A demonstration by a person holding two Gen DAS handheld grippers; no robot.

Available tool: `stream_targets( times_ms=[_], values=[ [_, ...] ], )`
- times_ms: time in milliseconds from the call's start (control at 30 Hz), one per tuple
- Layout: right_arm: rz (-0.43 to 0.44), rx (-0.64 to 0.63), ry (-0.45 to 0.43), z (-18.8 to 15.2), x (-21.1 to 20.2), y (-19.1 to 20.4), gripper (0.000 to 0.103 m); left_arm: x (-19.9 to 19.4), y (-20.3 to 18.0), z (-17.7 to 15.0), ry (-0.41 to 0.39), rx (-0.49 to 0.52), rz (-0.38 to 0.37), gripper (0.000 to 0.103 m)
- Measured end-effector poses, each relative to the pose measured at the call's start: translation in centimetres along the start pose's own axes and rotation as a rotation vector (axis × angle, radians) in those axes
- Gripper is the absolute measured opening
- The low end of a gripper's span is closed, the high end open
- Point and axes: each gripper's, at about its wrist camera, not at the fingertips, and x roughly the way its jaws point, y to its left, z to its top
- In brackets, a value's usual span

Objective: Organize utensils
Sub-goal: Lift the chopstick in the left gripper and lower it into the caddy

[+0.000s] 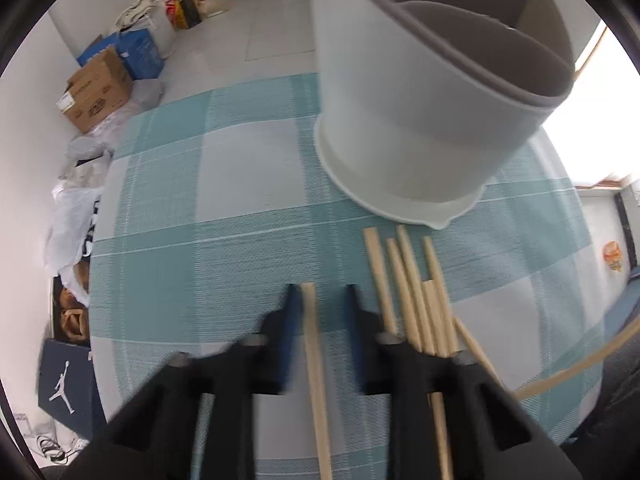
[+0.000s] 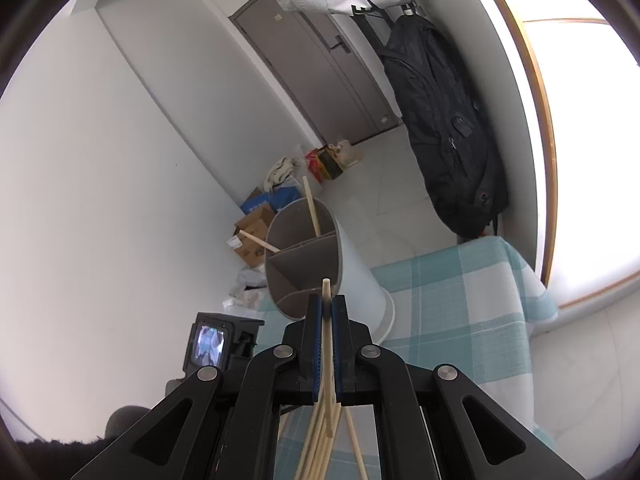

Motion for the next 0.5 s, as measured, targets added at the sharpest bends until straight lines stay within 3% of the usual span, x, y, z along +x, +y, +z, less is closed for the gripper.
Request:
stream_targets(
  times_ms=[200,500],
  values=[
    [-0.007,-0.016,0.004,-0.2,0.3,0.3,0.004,-1.2,0.9,-0.1,-0.052,-0.002,-0.005,0.003],
    [-0.011,-0.060,-0.002,-0.7,0.6,1.2,0.004,-9.5,1.9,-1.1,-0.316,-0.088,-0.062,0.002]
  ],
)
